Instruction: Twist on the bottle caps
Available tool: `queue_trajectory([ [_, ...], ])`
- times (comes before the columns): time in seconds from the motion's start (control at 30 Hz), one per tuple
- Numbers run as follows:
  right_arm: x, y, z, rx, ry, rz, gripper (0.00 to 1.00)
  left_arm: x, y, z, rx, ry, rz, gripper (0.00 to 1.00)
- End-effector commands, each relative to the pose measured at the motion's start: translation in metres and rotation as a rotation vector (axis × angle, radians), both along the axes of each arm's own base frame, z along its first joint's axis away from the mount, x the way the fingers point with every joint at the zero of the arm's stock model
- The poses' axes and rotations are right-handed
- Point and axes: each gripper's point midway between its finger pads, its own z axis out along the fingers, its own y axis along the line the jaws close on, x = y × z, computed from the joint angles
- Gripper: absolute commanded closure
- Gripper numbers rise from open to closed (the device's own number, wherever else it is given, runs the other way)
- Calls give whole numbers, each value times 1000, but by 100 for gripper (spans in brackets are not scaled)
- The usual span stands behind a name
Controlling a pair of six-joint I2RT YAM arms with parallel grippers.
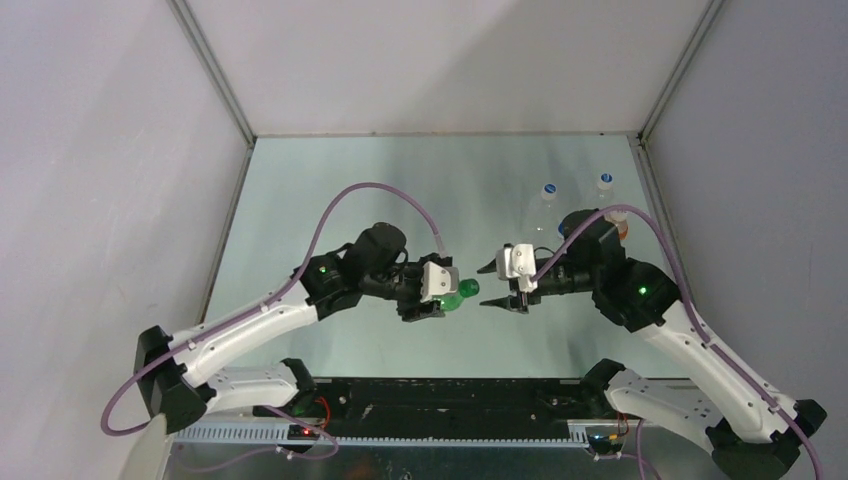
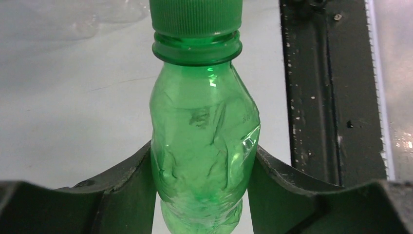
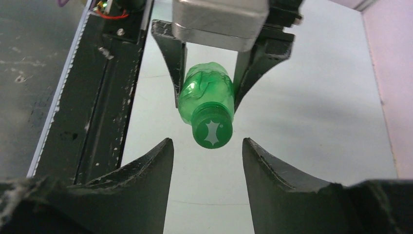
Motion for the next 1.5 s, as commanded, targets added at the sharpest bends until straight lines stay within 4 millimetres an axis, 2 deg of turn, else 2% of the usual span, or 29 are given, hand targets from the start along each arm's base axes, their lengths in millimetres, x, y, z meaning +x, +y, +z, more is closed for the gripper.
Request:
queue_trajectory([
  [0.0, -14, 6, 12, 9, -68, 107, 45, -19, -5, 13, -27, 59, -101, 90],
  [0.47, -18, 22, 4, -7, -40, 151, 54, -22, -9, 17, -50, 76, -116, 90],
  [0.53, -17, 24, 1, -15, -20, 148, 57, -21, -9, 19, -58, 68, -109, 90],
  [0.6, -16, 26, -1, -19, 8, 134, 64, -17, -9, 21, -64, 51, -92, 89],
  [0.67, -10, 28, -3, -22, 59, 76, 75, -6, -7, 23, -66, 12, -29, 89],
  [0.73, -5, 30, -5, -22, 197, -33, 84, 15, -2, 26, -63, -81, 90, 89],
  [0.77, 0, 31, -7, -24, 229, -80, 89, 32, 2, 25, -51, -170, 183, 89],
  [0.83, 9, 35, -6, 6, 360, -205, 99, 51, 12, 33, -61, -314, 317, 89],
  [0.87, 13, 39, -1, 51, 473, -285, 100, 55, 17, 40, -79, -363, 360, 89],
  [0.9, 25, 37, -4, 70, 519, -390, 100, 65, 22, 44, -87, -437, 435, 89],
  [1.0, 47, 36, -13, 160, 766, -674, 100, 70, 29, 52, -91, -560, 519, 89],
  [1.1, 58, 34, -27, 183, 856, -799, 100, 77, 35, 50, -61, -644, 573, 88],
  [1.17, 60, 37, -18, 230, 833, -769, 100, 75, 34, 43, -42, -631, 560, 88],
  [1.23, 54, 41, -1, 253, 724, -648, 89, 72, 35, 34, -24, -592, 542, 88],
  [1.27, 47, 40, 7, 239, 618, -559, 79, 70, 38, 26, -7, -551, 526, 88],
  [1.3, 47, 38, 9, 221, 515, -508, 74, 70, 39, 28, -20, -532, 523, 88],
  [1.33, 43, 34, 15, 222, 469, -471, 63, 67, 40, 19, -11, -476, 492, 87],
  [1.43, 40, 22, 17, 172, 278, -361, 52, 55, 41, 15, -14, -358, 397, 85],
  [1.47, 30, 21, 21, 171, 243, -289, 49, 47, 40, 12, -12, -301, 338, 85],
])
